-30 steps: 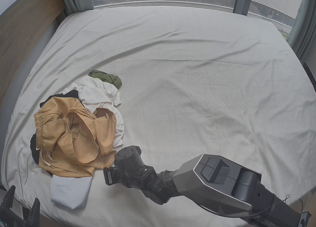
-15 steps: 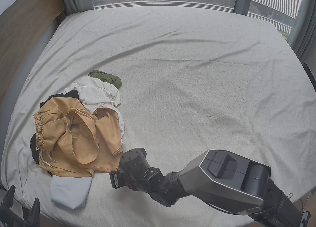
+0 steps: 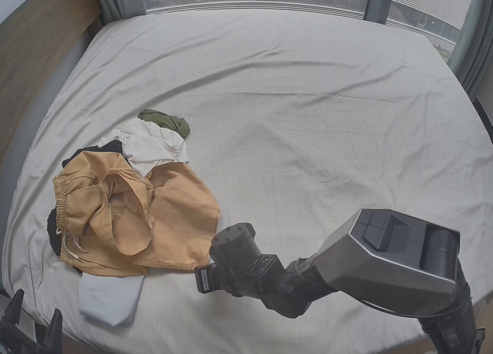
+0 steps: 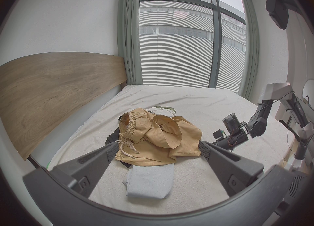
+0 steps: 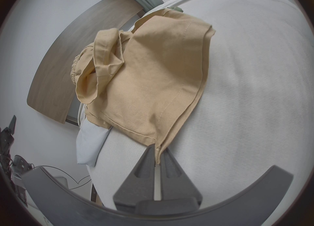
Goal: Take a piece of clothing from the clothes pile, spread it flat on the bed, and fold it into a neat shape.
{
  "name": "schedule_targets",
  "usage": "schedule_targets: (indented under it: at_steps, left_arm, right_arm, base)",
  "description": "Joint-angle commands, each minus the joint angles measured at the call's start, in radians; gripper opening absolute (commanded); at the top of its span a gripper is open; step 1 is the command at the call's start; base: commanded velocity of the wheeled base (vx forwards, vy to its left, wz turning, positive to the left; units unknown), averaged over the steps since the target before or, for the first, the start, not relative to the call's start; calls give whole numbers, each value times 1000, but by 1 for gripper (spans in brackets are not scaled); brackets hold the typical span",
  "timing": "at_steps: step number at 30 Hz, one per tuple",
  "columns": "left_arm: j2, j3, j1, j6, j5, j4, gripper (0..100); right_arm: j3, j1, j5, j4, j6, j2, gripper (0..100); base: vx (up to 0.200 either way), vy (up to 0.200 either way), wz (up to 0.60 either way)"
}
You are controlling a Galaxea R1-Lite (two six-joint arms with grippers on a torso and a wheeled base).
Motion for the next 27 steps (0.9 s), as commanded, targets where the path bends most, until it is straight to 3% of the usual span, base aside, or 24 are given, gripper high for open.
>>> schedule_targets:
  at_steps: [1,27]
  left_arm:
    - [-15,18,0,0,0,-1,100]
    - [-17,18,0,1,0,-1,100]
  right_arm:
    - [65,-24,1,-1,-1,-76,0]
    - [442,-134,2,-55,1,-283,0]
  base:
    - [0,0,0]
    - [0,0,0]
